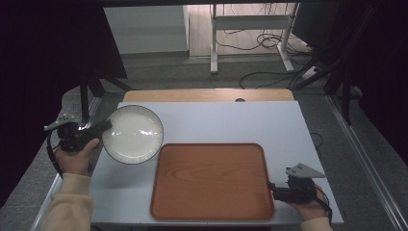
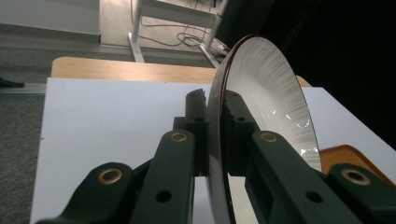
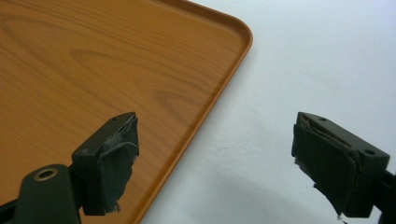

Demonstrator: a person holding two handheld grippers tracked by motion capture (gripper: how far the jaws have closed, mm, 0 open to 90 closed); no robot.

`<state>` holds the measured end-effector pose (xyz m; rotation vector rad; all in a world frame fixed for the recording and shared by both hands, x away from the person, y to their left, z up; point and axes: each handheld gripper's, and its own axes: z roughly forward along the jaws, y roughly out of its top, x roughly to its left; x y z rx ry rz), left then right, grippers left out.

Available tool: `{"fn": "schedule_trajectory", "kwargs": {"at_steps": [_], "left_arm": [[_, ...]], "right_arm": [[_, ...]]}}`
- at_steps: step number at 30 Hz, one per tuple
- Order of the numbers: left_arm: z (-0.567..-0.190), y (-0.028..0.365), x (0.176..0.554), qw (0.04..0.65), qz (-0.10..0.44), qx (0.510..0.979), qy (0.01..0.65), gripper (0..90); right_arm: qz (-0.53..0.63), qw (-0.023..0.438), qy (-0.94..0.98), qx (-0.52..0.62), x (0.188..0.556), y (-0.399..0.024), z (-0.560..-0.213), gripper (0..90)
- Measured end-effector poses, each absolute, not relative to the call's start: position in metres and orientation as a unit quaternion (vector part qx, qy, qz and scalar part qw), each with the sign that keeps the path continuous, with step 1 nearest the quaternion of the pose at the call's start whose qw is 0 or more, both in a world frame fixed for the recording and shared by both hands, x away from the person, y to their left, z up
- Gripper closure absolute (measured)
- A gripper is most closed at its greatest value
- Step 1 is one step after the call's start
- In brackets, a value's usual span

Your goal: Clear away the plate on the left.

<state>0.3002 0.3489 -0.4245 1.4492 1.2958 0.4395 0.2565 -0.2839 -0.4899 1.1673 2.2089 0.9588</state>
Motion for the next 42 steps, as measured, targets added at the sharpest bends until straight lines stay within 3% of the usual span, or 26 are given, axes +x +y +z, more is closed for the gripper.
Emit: {"fn": "schedule_trajectory", "kwargs": {"at_steps": [7, 42], "left_arm": [[-0.419, 0.342, 0.297, 0.552, 0.194, 0.612, 0.531, 83.2], [-0.418, 0.301, 0.301, 0.574, 0.136, 0.643, 0.489, 82.7]], "right_arm": [[0.349, 0.231, 0.803, 0.424, 0.257, -0.284, -0.490, 15.5], [0.354, 0.239, 0.799, 0.423, 0.255, -0.285, -0.488, 15.6]]}}
